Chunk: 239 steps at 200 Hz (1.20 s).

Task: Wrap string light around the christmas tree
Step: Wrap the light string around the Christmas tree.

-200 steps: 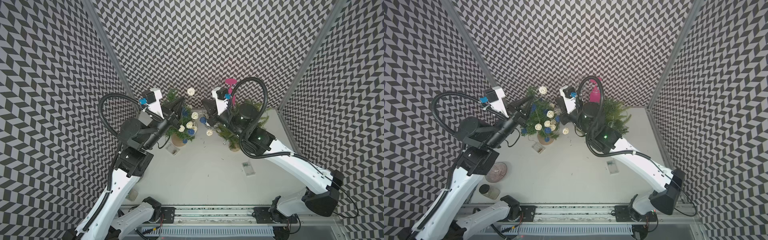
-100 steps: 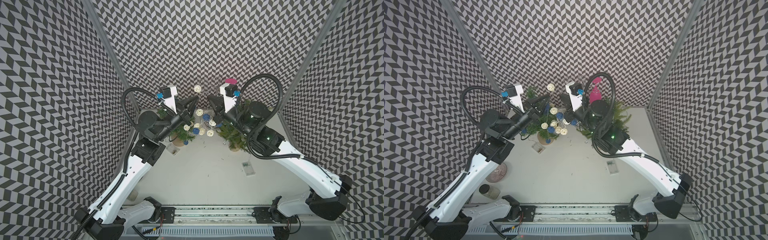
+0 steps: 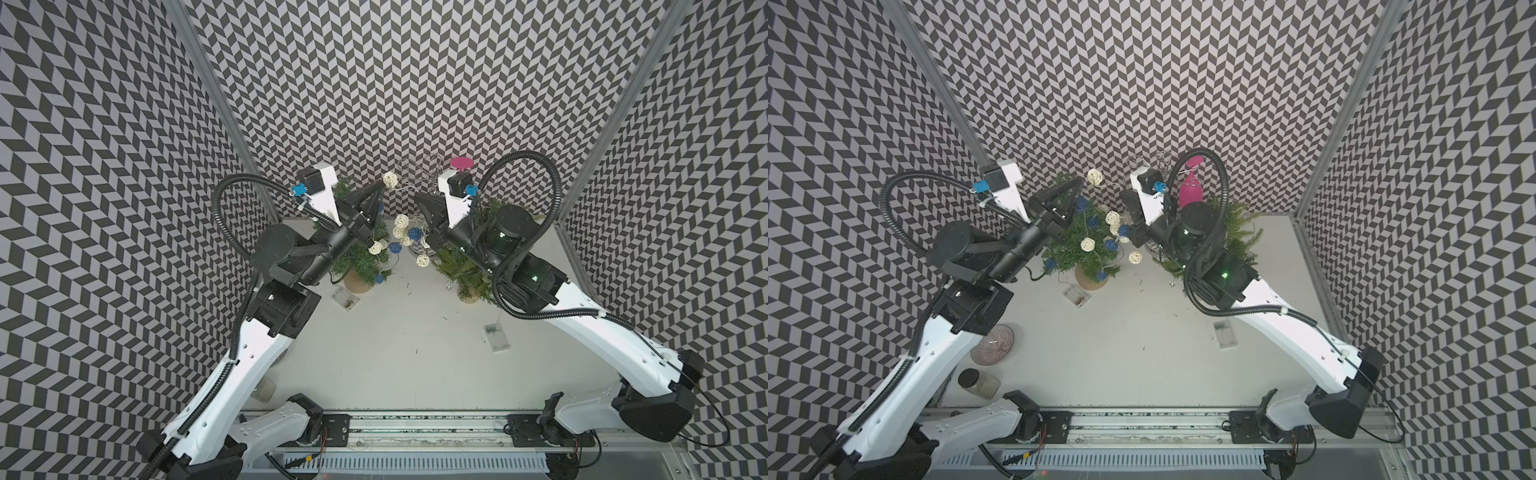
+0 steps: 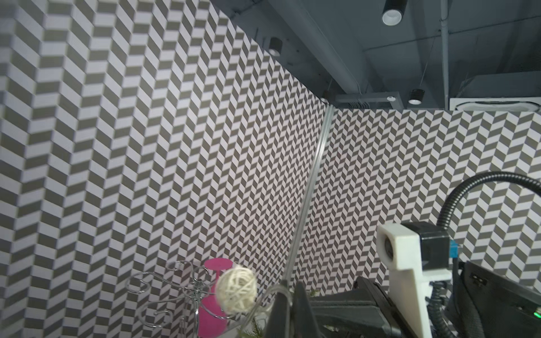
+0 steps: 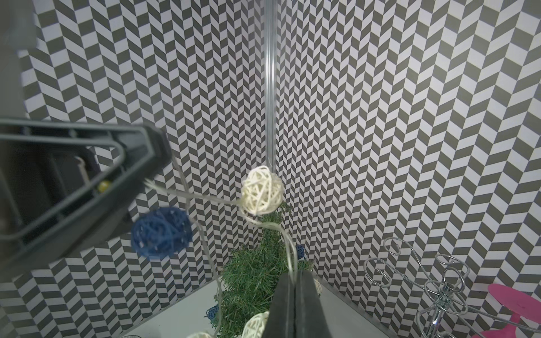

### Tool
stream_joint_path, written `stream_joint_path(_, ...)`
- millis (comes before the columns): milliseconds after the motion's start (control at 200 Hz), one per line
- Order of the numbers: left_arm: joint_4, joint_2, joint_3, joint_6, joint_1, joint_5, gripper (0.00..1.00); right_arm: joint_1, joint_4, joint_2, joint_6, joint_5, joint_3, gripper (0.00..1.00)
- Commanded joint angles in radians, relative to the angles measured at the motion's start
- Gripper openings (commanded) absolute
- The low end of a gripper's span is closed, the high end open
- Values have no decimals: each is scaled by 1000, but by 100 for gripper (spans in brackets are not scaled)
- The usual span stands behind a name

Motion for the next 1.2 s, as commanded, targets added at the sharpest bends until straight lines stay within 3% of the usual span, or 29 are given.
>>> stream_joint_path(0,-48,-31,-2,30,53,-83,0,-10,29,24,-35,-28,83,0)
stream_joint_path(491,37,-48,-136,-79,395,-48,0,-23,-55,292,-85,-81,382,0)
stream_joint_path(621,71,-39,-153,-142,484,42,0,-29,-63,357,-85,-100,454,0)
stream_joint_path(906,161,47,-187,-225,607,181,0,-39,-85,496,-122,-58,609,0)
stream_joint_path(1192,215,128,-210,-225,613,170,0,-34,-43,521,-169,45,625,0)
